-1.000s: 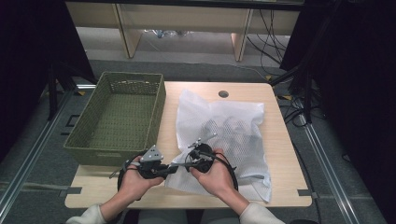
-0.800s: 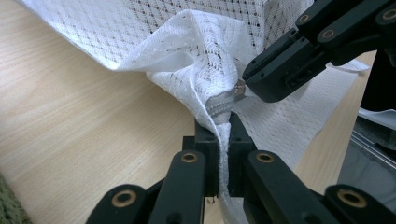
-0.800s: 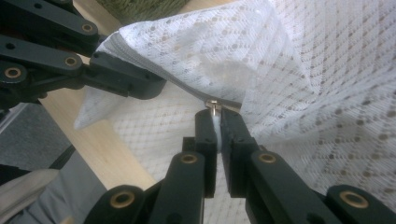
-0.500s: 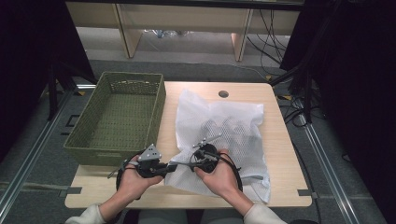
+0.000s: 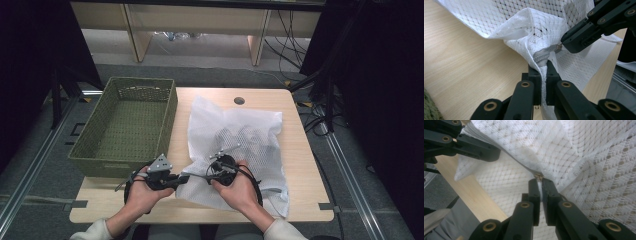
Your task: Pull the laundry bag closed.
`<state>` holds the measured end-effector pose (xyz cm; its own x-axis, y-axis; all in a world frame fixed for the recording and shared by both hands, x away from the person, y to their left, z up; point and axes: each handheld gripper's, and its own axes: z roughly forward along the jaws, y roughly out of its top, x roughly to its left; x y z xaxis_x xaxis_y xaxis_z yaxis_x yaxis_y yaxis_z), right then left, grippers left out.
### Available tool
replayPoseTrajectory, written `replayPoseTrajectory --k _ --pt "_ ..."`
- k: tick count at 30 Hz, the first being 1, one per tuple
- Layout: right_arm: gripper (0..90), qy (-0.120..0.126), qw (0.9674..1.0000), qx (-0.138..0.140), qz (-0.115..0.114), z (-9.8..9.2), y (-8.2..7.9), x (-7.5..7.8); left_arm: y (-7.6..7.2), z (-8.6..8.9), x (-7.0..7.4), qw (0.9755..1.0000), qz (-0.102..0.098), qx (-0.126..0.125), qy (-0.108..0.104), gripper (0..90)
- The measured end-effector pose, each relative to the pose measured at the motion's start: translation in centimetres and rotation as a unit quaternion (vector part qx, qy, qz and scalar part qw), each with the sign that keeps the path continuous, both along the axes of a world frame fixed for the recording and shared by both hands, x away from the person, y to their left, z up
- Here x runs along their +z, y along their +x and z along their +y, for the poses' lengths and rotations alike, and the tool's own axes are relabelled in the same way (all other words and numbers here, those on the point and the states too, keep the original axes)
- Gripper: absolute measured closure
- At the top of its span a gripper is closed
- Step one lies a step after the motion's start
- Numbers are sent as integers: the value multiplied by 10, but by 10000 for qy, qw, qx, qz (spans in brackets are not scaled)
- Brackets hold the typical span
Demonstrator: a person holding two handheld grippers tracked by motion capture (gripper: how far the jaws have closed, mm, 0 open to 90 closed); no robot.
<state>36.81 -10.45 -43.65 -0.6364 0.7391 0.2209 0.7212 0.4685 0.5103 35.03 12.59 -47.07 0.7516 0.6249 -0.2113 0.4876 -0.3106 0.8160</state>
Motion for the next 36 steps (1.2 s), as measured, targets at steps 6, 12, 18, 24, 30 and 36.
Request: replayPoseTrajectory --k 6,12,18,24,30,36 --pt "872 -36 10000 -52 0 -3 -1 0 0 -1 -1 10000 -6 42 -61 872" --pt "872 -72 9999 -76 -18 -6 -1 -1 0 0 0 9999 -7 87 -72 872" --pt "872 -119 9999 -95 -20 -9 -1 -3 -1 -1 -1 9999 49 123 -84 872" --pt "872 -131 9997 -182 68 -12 -2 -2 0 1 -1 10000 -35 82 15 872" --pt "872 -144 9997 -181 72 -15 -3 -3 0 0 -2 10000 8 64 -17 872" --pt "872 -142 9996 -228 64 -20 -3 -1 0 0 -2 9999 -37 111 7 872"
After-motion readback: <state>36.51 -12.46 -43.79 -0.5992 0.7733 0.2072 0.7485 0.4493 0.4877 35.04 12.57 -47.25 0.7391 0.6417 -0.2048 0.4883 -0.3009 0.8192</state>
